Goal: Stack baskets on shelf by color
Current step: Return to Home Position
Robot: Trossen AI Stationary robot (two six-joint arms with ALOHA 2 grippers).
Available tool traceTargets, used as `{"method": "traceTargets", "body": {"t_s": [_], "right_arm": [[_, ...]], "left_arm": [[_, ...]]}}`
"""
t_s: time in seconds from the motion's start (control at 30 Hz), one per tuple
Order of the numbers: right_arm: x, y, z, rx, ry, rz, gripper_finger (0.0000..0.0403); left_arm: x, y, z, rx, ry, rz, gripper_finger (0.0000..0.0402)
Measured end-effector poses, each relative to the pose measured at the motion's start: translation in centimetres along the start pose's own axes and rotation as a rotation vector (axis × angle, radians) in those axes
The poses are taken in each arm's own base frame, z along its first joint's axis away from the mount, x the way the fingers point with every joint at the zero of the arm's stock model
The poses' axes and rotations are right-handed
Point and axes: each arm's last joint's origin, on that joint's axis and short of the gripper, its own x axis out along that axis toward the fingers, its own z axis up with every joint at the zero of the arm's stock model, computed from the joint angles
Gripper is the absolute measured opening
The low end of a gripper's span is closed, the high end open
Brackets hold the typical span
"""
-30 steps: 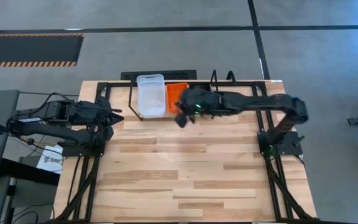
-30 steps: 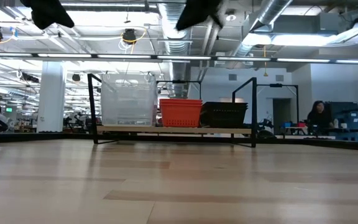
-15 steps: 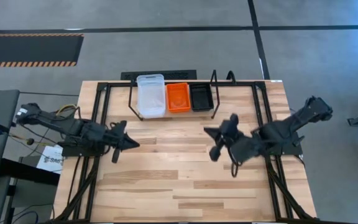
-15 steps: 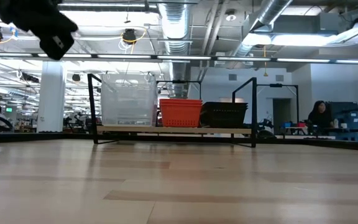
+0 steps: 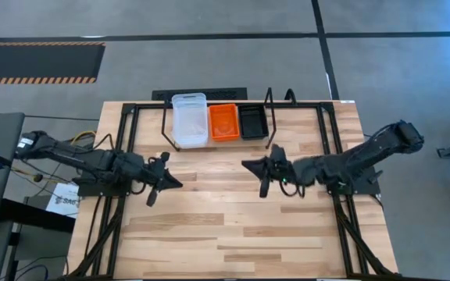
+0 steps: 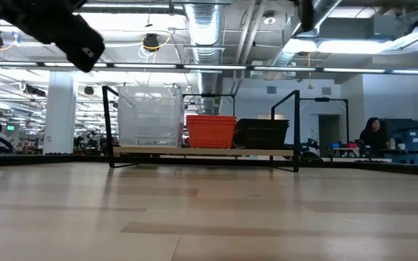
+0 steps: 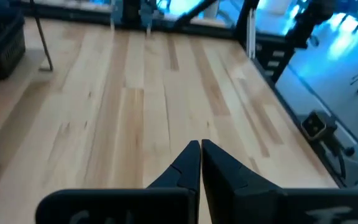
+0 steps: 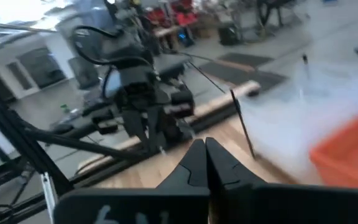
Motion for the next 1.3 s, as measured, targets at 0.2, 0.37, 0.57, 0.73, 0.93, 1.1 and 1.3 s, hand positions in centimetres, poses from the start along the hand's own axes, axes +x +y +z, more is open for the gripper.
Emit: {"method": "traceTargets", "body": {"t_s": [0.2,0.37,0.57,0.73,0.93,1.1,1.3], "right_arm": [[2.2,-3.3,2.0,-0.033,-0.013,0.086,0.0000],[2.8,-5.6,3.3,-0.110,-0.021,0.075,0.0000],[-0.2,-6.6,5.4,-0.216,-0.010,-0.029,0.0000],[-4.4,-7.5,5.5,-0.287,-0.015,-0.078,0.0000],[-8.7,-10.6,2.9,-0.236,-0.118,-0.032,0.0000],[-10.1,-11.9,0.9,-0.239,-0.110,0.079,0.0000],[-10.1,-13.1,-2.0,-0.258,-0.056,0.081,0.0000]], "left_arm": [[-0.4,2.3,0.8,-0.013,-0.040,-0.020,0.0000],[-1.7,3.6,0.9,0.001,-0.063,0.008,0.0000],[-4.3,3.7,0.4,-0.021,-0.079,0.102,0.0000],[-6.6,3.4,-0.2,-0.058,-0.136,0.236,0.0000],[-7.8,3.2,-0.2,-0.097,-0.208,0.291,0.0000],[-7.7,3.2,-0.3,-0.062,-0.193,0.289,0.0000],[-7.7,3.1,-0.3,0.050,-0.169,0.260,0.0000]]}}
